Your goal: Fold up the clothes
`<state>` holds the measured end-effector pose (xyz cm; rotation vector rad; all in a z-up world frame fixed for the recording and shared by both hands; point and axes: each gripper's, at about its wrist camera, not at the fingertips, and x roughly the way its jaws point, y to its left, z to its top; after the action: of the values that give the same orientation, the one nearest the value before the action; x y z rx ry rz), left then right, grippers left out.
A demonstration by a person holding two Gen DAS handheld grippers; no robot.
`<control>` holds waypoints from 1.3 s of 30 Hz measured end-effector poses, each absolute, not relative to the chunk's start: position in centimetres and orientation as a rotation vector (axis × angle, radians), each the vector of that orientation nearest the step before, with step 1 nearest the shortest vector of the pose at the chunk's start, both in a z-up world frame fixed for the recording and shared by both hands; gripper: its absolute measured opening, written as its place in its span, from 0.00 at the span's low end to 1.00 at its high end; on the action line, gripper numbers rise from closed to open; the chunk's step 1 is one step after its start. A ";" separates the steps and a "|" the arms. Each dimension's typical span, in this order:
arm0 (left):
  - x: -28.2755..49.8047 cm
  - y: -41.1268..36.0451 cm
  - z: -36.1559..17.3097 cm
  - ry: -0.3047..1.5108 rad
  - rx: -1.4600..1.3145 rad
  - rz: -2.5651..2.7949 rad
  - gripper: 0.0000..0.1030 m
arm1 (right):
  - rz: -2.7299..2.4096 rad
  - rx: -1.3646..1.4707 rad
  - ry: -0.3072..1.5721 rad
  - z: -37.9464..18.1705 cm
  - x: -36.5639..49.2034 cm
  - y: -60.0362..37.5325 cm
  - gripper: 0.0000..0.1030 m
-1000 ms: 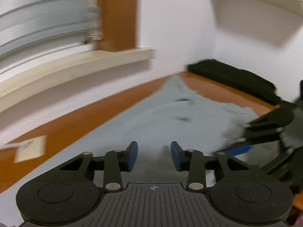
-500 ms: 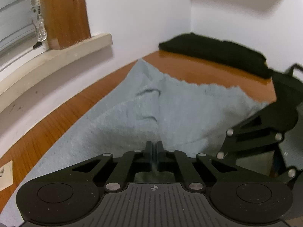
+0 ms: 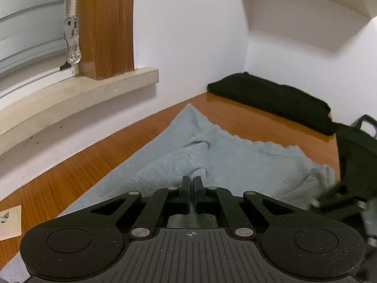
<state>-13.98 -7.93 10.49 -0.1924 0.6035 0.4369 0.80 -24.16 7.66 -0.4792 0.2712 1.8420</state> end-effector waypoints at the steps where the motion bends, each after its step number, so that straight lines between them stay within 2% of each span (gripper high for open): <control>1: -14.1 -7.9 10.6 0.598 -0.203 0.426 0.03 | 1.840 -0.484 0.271 7.6 1.0 -24.0 0.17; 2: -14.2 -7.8 10.6 0.600 -0.214 0.416 0.03 | 1.839 -0.488 0.272 7.5 1.1 -23.9 0.23; 6: -13.8 -8.0 9.8 0.648 -0.222 0.390 0.04 | 1.832 -0.507 0.272 7.2 1.8 -23.5 0.24; 10: -15.5 -7.4 10.3 0.577 -0.241 0.412 0.12 | 1.801 -0.499 0.287 7.6 3.4 -23.2 0.33; 15: -16.9 -5.6 9.5 0.572 -0.255 0.478 0.13 | 1.683 -0.439 0.360 9.2 7.6 -20.9 0.33; 20: -15.9 -6.6 7.7 0.604 -0.196 0.420 0.13 | 1.589 -0.364 0.509 10.2 12.3 -15.7 0.33; 24: -15.4 -7.2 6.5 0.618 -0.167 0.378 0.13 | 1.543 -0.337 0.646 9.6 14.6 -12.1 0.35; 26: -15.5 -7.4 6.0 0.614 -0.157 0.365 0.13 | 1.530 -0.334 0.698 9.2 15.2 -10.8 0.39; 31: -16.2 -7.0 5.5 0.584 -0.212 0.332 0.13 | 1.504 -0.323 0.780 8.5 15.6 -9.4 0.40; 33: -16.1 -6.9 5.5 0.587 -0.222 0.327 0.13 | 1.505 -0.301 0.801 8.4 16.1 -9.0 0.35; 34: -16.1 -6.9 5.5 0.588 -0.222 0.326 0.13 | 1.503 -0.294 0.802 8.5 16.2 -8.8 0.10; 39: -15.9 -7.2 5.7 0.594 -0.205 0.325 0.13 | 1.492 -0.141 0.715 11.2 17.0 -9.1 0.07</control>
<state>-15.92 -7.19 5.74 -0.2047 0.5941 0.3248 17.02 -9.10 11.16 -0.1414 0.7151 1.4922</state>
